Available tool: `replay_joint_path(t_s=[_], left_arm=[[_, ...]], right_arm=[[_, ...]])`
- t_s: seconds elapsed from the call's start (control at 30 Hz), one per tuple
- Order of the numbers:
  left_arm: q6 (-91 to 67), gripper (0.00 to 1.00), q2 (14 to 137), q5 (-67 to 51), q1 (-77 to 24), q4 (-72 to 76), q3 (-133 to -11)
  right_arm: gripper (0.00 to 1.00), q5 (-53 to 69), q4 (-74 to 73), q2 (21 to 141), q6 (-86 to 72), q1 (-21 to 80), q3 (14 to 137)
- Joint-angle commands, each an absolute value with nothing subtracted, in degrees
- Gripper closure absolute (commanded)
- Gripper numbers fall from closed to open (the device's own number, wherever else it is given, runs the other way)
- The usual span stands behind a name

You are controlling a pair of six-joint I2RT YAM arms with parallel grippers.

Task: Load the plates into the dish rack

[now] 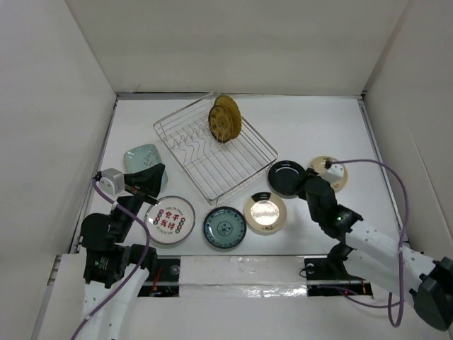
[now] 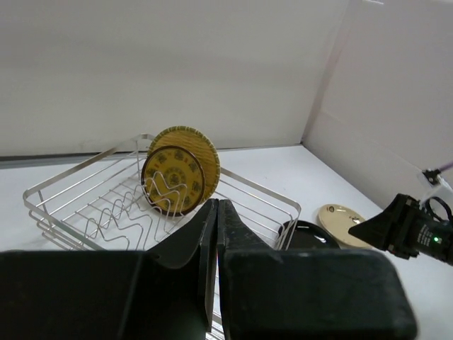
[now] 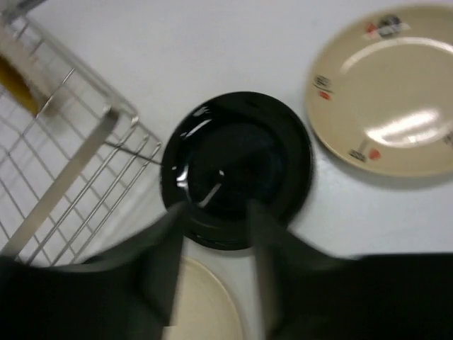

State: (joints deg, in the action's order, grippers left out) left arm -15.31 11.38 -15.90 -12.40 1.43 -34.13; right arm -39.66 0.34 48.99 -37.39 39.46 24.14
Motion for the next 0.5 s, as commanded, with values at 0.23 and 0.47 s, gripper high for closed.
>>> replay_joint_path(t_s=[0.23,0.47], left_arm=[[-15.3,0.94,10.5,-15.8,-12.7,3.8,-34.5],[-15.1,0.84,10.4,-16.6,-12.7,3.8,-34.5]], right_arm=[[0.33,-18.8,1.0,46.0,-50.0,20.2,15.8],[0.44,-2.5,12.6,64.0,-45.6,10.6,18.0]])
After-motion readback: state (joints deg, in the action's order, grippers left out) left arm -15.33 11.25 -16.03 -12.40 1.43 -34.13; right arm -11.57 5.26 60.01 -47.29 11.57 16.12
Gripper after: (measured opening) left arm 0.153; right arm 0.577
